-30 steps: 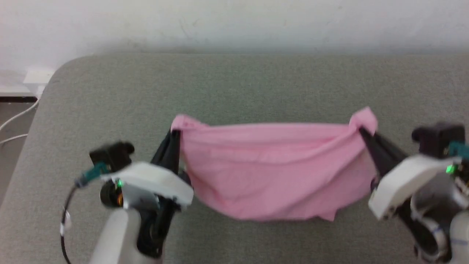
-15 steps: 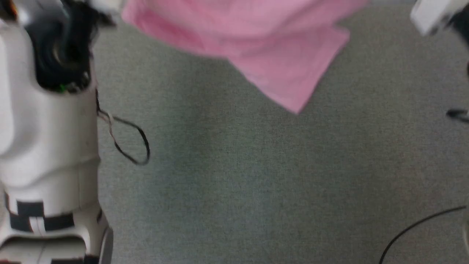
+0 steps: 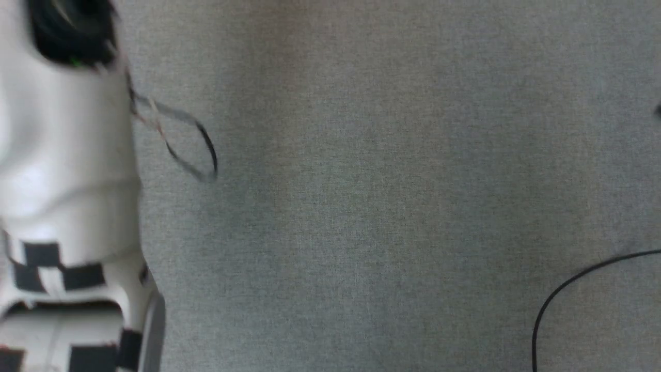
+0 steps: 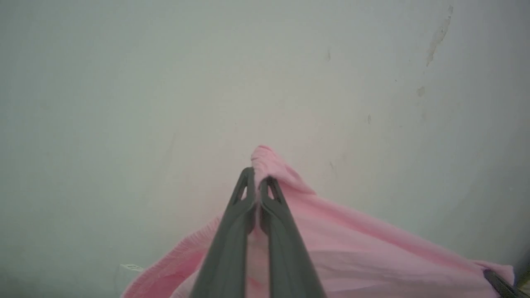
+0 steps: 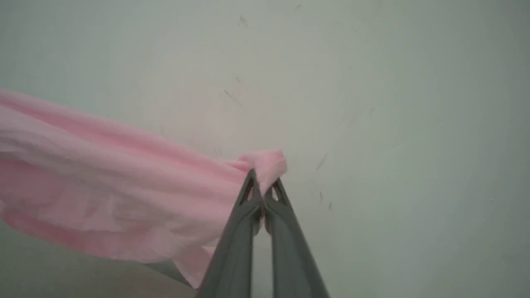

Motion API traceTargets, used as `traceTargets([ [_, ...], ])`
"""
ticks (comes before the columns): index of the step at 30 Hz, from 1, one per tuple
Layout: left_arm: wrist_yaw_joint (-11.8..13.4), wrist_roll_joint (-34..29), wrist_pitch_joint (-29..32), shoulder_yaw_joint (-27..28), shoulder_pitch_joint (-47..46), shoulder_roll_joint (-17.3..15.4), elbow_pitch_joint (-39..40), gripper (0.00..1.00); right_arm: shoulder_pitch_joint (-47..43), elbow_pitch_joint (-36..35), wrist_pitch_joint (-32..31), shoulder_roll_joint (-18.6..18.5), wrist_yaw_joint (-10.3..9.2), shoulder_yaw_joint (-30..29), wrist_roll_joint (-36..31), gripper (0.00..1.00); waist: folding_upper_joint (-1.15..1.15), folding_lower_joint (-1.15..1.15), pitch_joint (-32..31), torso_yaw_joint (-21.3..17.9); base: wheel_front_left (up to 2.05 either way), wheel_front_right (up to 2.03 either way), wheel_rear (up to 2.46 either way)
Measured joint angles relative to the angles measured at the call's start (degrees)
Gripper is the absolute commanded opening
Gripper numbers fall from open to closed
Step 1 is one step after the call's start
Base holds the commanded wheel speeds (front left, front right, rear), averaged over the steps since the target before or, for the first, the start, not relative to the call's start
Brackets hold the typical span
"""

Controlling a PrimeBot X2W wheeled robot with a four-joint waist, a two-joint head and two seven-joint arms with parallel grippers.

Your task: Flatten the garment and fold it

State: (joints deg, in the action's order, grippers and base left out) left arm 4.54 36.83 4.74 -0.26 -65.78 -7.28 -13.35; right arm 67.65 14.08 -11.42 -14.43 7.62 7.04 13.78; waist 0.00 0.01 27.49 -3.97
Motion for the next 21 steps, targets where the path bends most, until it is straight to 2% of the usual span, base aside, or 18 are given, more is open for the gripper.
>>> traceTargets([
  [5, -2.3, 0.3, 1.2, -3.0, 13.9, 0.1, -1.0, 0.00, -13.5, -1.0, -3.1, -2.4, -0.01, 3.9, 5.1, 0.00, 0.00, 0.00, -2.4, 0.5, 0.00, 0.00, 0.00],
  [11, -3.5, -0.6, 4.3, -7.0, 33.6, -1.0, 1.5, 0.00, -31.7, -8.3, -9.5, -4.7, -0.01, 4.8, 10.2, 0.00, 0.00, -0.02, -7.0, 1.4, 0.00, 0.00, 0.00],
  [17, -3.2, 0.7, 9.6, -9.8, 52.4, -1.5, 8.4, 0.00, -51.1, -18.0, -17.5, -4.8, -0.01, -1.9, 11.3, 0.00, 0.01, -0.03, -11.8, 2.1, 0.00, 0.00, 0.00],
  [21, -1.6, 1.7, 13.1, -11.6, 62.5, -2.0, 14.5, 0.00, -64.0, -24.3, -21.8, -0.9, 0.00, -8.5, 10.4, 0.00, 0.01, -0.04, -14.5, 2.7, 0.00, 0.00, 0.00],
])
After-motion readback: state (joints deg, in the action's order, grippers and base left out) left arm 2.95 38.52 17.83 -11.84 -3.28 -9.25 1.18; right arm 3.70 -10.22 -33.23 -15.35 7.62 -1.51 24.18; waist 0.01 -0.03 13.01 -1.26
